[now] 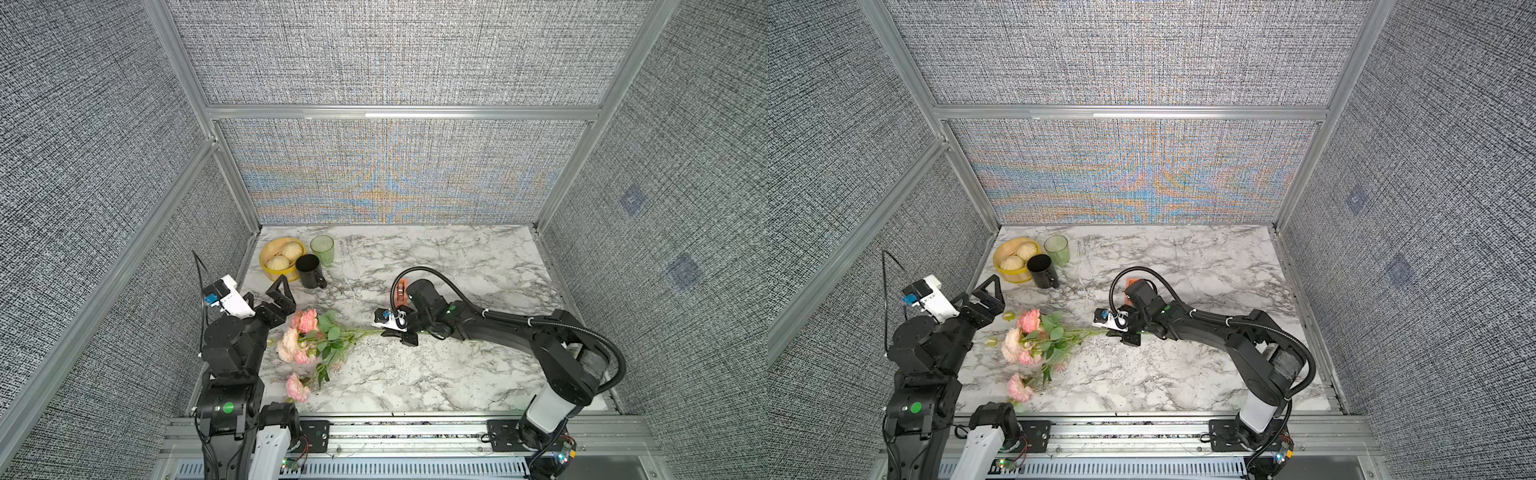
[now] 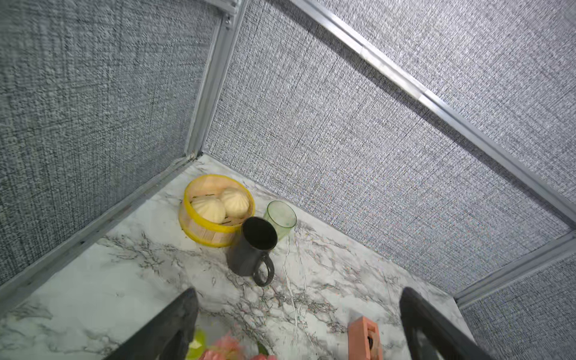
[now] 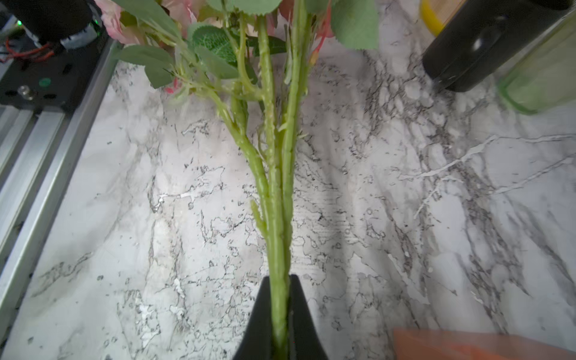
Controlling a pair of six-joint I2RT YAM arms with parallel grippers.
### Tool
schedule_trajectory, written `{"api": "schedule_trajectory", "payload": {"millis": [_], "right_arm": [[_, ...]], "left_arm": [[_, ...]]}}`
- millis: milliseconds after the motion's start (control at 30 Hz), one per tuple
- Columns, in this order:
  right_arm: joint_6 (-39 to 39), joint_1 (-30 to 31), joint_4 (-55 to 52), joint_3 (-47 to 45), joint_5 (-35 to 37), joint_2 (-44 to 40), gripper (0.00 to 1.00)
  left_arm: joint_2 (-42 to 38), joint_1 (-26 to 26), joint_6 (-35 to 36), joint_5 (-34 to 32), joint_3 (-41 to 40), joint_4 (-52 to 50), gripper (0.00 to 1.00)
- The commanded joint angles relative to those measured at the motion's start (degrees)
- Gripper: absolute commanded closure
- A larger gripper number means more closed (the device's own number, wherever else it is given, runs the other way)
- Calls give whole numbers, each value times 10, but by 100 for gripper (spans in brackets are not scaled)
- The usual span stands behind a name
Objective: Wrap bouquets with tape
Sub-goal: Place the unwrapped bouquet at the center of the board.
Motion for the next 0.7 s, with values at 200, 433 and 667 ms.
{"api": "schedule_trajectory", "payload": {"millis": [200, 433, 667], "right_arm": [[-105, -2, -44, 14, 34, 50, 100], [-113, -7, -46, 30, 79, 75, 77], [-118, -7, -74, 32, 77, 42, 50]], "left_arm": [[75, 0, 6, 100, -18, 58, 0], [119, -1, 14, 134, -26, 83, 0], [162, -3, 27, 169, -13, 82, 0]]}}
